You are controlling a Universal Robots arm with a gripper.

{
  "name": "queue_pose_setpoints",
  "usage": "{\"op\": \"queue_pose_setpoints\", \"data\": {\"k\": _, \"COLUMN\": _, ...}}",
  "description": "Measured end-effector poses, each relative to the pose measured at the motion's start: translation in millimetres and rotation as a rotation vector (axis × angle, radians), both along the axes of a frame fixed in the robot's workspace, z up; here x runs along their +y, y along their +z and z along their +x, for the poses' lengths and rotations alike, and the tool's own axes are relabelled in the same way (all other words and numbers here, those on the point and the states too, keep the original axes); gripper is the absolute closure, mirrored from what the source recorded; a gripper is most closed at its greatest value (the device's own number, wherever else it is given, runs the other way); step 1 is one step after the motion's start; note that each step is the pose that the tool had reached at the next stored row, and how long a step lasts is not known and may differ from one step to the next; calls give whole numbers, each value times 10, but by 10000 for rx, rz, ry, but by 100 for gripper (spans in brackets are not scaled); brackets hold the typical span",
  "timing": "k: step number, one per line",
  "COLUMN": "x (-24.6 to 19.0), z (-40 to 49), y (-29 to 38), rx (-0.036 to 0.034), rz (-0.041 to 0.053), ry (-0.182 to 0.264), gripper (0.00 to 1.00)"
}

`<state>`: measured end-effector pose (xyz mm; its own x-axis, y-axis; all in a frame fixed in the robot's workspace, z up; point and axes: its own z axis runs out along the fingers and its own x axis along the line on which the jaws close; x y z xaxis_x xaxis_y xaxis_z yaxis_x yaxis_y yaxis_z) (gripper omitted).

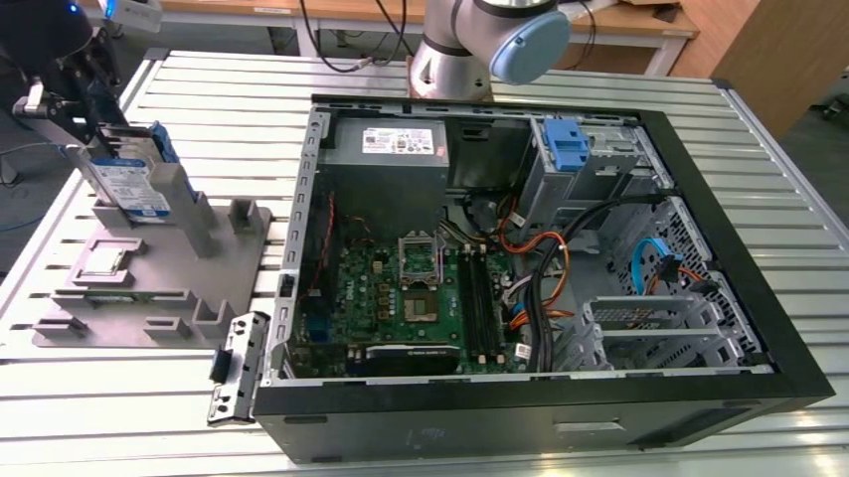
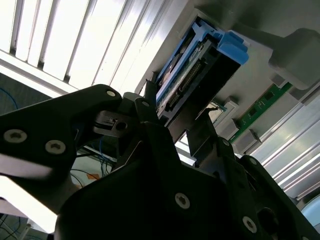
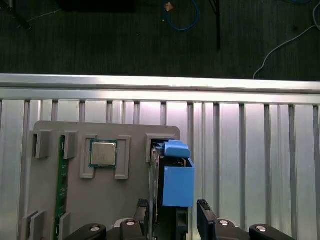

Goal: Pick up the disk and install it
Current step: 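Pick up the disk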

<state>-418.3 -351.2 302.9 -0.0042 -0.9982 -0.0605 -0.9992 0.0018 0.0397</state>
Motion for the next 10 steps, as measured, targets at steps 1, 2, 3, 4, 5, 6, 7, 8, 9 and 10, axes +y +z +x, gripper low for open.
{"op": "queue_pose_setpoints", "data": {"k": 1, "x": 0, "z": 0, "y": 2, "rx": 1, "rz": -1, "ry": 0, "gripper": 49}}
{"op": "queue_pose_setpoints", "data": {"k": 2, "x": 0, "z": 0, "y": 2, "rx": 1, "rz": -1, "ry": 0, "gripper": 49}}
{"op": "queue_pose_setpoints", "data": {"k": 3, "x": 0, "z": 0, "y": 2, "rx": 0, "rz": 0, "ry": 0, "gripper": 49}}
{"op": "queue_pose_setpoints", "data": {"k": 4, "x": 0, "z": 0, "y": 2, "rx": 0, "rz": 0, "ry": 0, "gripper": 49}}
{"op": "queue_pose_setpoints", "data": {"k": 5, "x": 0, "z": 0, "y": 2, "rx": 0, "rz": 0, "ry": 0, "gripper": 49}}
{"op": "queue_pose_setpoints", "data": {"k": 6, "x": 0, "z": 0, "y": 2, "rx": 1, "rz": 0, "ry": 0, "gripper": 49}}
{"op": "queue_pose_setpoints", "data": {"k": 7, "x": 0, "z": 0, "y": 2, "rx": 1, "rz": -1, "ry": 0, "gripper": 49}}
{"op": "queue_pose_setpoints", "data": {"k": 8, "x": 0, "z": 0, "y": 2, "rx": 0, "rz": 0, "ry": 0, "gripper": 49}}
{"op": "queue_pose_setpoints", "data": {"k": 9, "x": 0, "z": 0, "y": 3, "rx": 1, "rz": 0, "ry": 0, "gripper": 49}}
{"op": "queue_pose_setpoints", "data": {"k": 10, "x": 0, "z": 0, "y": 3, "rx": 1, "rz": -1, "ry": 0, "gripper": 49}}
